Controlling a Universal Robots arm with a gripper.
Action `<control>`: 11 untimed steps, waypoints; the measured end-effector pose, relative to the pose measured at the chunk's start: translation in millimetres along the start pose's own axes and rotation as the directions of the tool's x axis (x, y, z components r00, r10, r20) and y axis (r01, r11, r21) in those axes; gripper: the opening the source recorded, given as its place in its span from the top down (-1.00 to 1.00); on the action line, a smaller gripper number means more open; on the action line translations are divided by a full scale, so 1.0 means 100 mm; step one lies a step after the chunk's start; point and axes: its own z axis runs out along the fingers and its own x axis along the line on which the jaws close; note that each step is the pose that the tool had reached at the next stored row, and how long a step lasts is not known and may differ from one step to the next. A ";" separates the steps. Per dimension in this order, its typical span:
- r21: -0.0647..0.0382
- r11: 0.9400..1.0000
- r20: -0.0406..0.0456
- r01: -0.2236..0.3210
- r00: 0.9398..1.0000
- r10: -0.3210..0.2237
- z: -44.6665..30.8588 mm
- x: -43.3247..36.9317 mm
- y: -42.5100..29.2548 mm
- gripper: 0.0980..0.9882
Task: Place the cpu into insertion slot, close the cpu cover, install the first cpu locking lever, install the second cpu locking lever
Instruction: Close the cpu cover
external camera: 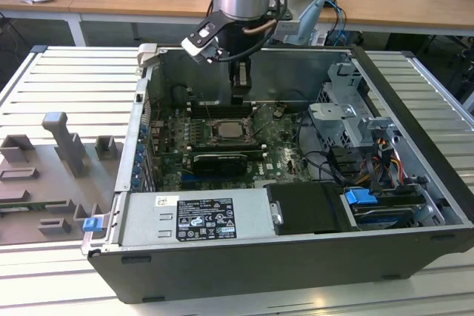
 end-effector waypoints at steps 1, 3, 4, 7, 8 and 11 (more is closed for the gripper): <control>0.000 1.000 0.000 0.000 1.000 0.000 -0.020 0.001 0.001 0.98; 0.000 1.000 0.000 0.000 1.000 0.000 -0.043 0.001 0.007 0.98; 0.000 1.000 0.000 0.000 1.000 0.000 -0.045 0.002 0.016 0.98; 0.000 1.000 0.000 0.000 1.000 0.000 -0.051 0.001 0.056 0.98; 0.000 1.000 0.000 0.000 1.000 0.000 -0.052 0.001 0.076 0.98; 0.000 1.000 0.000 0.000 1.000 0.000 -0.053 0.001 0.132 0.98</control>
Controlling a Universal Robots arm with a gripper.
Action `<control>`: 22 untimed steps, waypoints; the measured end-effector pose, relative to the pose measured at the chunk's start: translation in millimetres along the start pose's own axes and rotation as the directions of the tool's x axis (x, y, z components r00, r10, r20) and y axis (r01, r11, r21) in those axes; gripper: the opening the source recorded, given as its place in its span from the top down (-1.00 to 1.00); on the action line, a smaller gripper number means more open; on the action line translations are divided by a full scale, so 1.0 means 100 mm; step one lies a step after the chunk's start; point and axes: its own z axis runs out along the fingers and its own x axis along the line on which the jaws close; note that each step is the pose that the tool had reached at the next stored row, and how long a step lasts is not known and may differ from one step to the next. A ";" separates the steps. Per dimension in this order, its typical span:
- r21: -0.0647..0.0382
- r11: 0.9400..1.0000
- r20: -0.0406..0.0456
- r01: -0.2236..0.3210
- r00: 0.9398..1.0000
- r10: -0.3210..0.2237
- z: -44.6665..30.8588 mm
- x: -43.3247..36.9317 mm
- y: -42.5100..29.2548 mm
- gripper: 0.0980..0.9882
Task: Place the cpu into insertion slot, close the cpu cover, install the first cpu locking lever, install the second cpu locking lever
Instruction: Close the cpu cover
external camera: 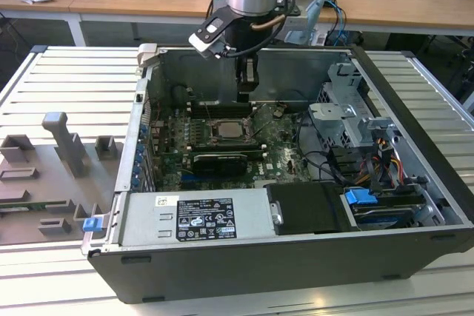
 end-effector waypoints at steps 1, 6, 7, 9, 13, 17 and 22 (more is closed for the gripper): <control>0.000 1.000 0.000 0.000 1.000 0.000 0.000 0.000 0.011 0.98; 0.000 1.000 0.000 0.000 1.000 0.000 0.002 0.000 0.117 0.98; 0.000 1.000 0.000 0.000 1.000 0.000 0.002 0.000 0.153 0.98; 0.000 1.000 0.000 0.000 1.000 0.000 0.002 0.000 0.181 0.98; 0.000 1.000 0.000 0.000 1.000 0.000 0.003 0.000 0.226 0.98; 0.000 1.000 0.000 0.000 1.000 0.000 0.004 0.000 0.308 0.98; 0.000 1.000 0.000 0.000 1.000 0.000 0.009 0.000 0.408 0.98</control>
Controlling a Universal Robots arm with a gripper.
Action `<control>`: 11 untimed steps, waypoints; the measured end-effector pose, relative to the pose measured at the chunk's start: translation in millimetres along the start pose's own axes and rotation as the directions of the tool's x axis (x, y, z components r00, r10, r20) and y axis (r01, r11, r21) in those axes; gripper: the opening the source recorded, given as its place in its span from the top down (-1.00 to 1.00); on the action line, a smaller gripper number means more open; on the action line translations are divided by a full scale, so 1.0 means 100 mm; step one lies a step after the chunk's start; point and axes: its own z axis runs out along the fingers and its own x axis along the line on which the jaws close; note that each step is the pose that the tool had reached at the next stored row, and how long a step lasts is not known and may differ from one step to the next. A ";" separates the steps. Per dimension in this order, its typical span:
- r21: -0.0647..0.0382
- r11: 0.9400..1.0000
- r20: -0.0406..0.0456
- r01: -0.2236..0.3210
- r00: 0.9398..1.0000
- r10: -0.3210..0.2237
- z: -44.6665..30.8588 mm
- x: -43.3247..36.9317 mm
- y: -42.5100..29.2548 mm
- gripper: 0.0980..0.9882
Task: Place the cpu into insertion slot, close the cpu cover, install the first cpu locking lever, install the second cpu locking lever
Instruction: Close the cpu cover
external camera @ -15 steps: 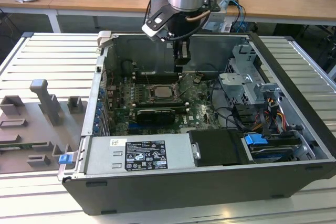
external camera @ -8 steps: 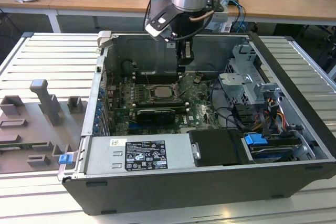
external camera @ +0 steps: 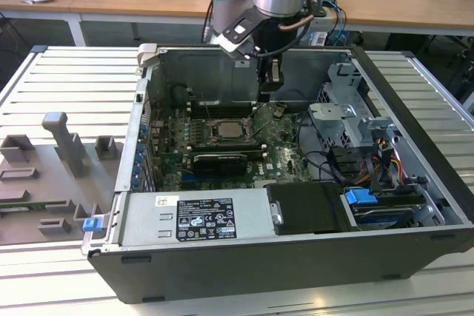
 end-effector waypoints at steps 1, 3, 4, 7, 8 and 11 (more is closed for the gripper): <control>0.000 1.000 0.000 0.000 1.000 0.000 0.002 0.000 0.015 0.98; 0.000 1.000 0.000 0.000 1.000 0.000 0.006 0.000 0.060 0.98; 0.000 1.000 0.000 0.000 1.000 0.000 0.008 0.000 0.089 0.98; 0.000 1.000 0.000 0.000 1.000 0.000 0.112 0.000 0.194 0.98; 0.000 1.000 0.000 0.000 1.000 0.000 0.118 0.000 0.197 0.98; -0.001 1.000 0.000 0.000 1.000 0.000 0.122 -0.001 0.209 0.98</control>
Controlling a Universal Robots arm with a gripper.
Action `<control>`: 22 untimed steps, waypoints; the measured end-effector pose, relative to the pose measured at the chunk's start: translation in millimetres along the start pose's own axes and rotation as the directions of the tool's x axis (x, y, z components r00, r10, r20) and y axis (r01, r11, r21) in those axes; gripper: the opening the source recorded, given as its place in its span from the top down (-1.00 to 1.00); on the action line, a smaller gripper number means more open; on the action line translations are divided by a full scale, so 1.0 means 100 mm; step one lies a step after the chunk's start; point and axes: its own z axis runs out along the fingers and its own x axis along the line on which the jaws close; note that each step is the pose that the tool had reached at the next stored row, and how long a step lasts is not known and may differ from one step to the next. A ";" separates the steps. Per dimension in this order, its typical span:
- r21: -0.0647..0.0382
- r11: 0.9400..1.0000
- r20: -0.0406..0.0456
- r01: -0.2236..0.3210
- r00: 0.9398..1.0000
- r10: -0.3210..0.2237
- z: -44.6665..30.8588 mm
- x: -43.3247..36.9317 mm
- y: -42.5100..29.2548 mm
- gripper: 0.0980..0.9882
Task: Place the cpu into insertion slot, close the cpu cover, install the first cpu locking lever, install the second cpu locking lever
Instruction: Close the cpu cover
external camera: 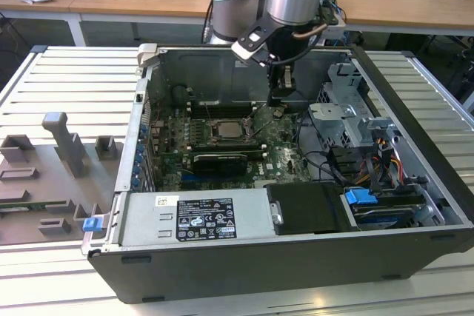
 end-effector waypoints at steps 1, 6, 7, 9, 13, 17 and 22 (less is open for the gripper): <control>0.000 1.000 0.000 0.000 1.000 0.000 0.002 0.000 0.008 0.98; 0.000 1.000 0.000 0.000 1.000 0.000 0.015 0.000 0.056 0.98; 0.000 1.000 0.000 0.000 1.000 0.000 0.018 0.000 0.061 0.98; 0.000 1.000 0.000 0.000 1.000 0.000 0.022 0.000 0.077 0.98; 0.000 1.000 0.000 0.000 1.000 0.000 0.026 0.000 0.096 0.98; 0.000 1.000 0.000 0.000 1.000 0.000 0.032 0.000 0.111 0.98; 0.000 1.000 0.000 0.000 1.000 0.000 0.053 0.000 0.141 0.98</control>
